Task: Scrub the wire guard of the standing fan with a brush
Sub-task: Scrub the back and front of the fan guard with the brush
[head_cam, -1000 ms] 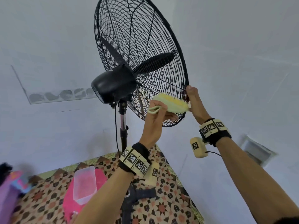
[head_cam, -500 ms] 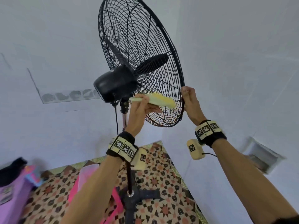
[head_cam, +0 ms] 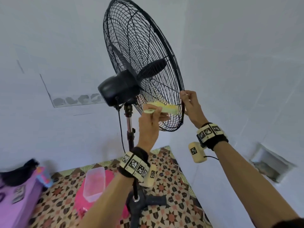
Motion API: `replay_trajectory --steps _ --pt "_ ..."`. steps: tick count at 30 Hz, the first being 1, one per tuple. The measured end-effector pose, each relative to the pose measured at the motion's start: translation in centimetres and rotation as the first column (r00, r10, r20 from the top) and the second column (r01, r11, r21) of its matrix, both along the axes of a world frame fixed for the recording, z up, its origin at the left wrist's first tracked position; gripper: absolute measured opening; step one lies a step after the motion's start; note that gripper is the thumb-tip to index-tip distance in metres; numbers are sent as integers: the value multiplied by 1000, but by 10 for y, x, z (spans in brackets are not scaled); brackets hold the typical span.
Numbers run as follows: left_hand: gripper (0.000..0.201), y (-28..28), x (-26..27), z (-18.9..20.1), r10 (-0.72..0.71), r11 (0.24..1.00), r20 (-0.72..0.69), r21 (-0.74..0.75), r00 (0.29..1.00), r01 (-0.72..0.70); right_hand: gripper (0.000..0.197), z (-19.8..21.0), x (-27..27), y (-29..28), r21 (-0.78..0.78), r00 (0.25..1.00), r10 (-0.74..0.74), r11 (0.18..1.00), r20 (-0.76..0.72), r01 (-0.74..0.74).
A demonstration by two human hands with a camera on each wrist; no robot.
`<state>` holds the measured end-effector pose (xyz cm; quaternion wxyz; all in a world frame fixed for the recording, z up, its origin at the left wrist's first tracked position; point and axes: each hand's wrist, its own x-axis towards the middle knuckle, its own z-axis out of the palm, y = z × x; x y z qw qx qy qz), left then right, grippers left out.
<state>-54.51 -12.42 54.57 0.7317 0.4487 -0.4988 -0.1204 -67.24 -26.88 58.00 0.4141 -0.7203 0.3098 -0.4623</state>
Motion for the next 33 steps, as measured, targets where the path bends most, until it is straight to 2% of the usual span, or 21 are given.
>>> replay_trajectory --steps 2,3,5,7,9,11,13,14,16,18,19,22,26,27,28,31,33 --pt "6 2 18 -2 160 987 -85 5 983 -161 66 0 -1 1 18 1000 13 1000 0 -13" --pt "6 6 23 -2 178 984 -128 -10 976 -180 66 0 0 2 19 1000 17 1000 4 -17" --pt "9 14 14 1 83 993 -144 -67 986 -94 68 1 2 4 4 1000 25 1000 8 -25" --pt "9 16 -15 5 -32 996 -78 -83 996 26 66 2 2 6 -15 1000 24 1000 10 -24" --pt "13 10 -33 2 -17 998 -34 -53 999 15 62 3 0 2 5 999 36 999 13 -36" --pt "12 4 -26 -4 107 994 -68 -27 992 -109 62 3 -3 -2 39 998 64 997 4 -64" --pt "5 4 -6 -8 268 962 -136 -13 954 -272 63 5 -7 -2 46 997 83 995 -1 -83" --pt "4 8 1 -10 292 954 -161 -20 943 -298 64 5 -7 0 44 996 89 995 -4 -89" --pt "4 14 -5 -9 193 974 -167 -88 967 -210 63 7 -6 1 36 996 94 995 -7 -94" --pt "3 15 -33 -4 54 988 -99 -137 994 -68 63 8 -4 -1 51 994 107 993 5 -107" --pt "3 12 -48 -1 33 989 -65 -142 997 -42 62 9 -4 -4 72 993 117 990 13 -118" --pt "4 1 -64 3 134 984 -80 -110 988 -142 60 11 -10 -10 137 987 162 977 -3 -160" --pt "8 -2 -41 -9 348 930 -110 -80 931 -358 64 13 -12 -15 174 980 198 966 -30 -189" --pt "5 1 -40 -12 357 926 -114 -89 927 -368 65 14 -11 -15 179 979 205 964 -25 -197" --pt "5 3 -44 -13 328 935 -116 -104 938 -340 65 15 -10 -14 179 978 207 963 -22 -200" --pt "21 1 -73 -11 189 977 -54 -93 980 -193 65 20 -10 -12 201 978 205 960 -31 -194" --pt "19 -4 -85 -7 173 980 -39 -94 984 -176 62 22 -13 -11 241 976 216 950 -39 -200"
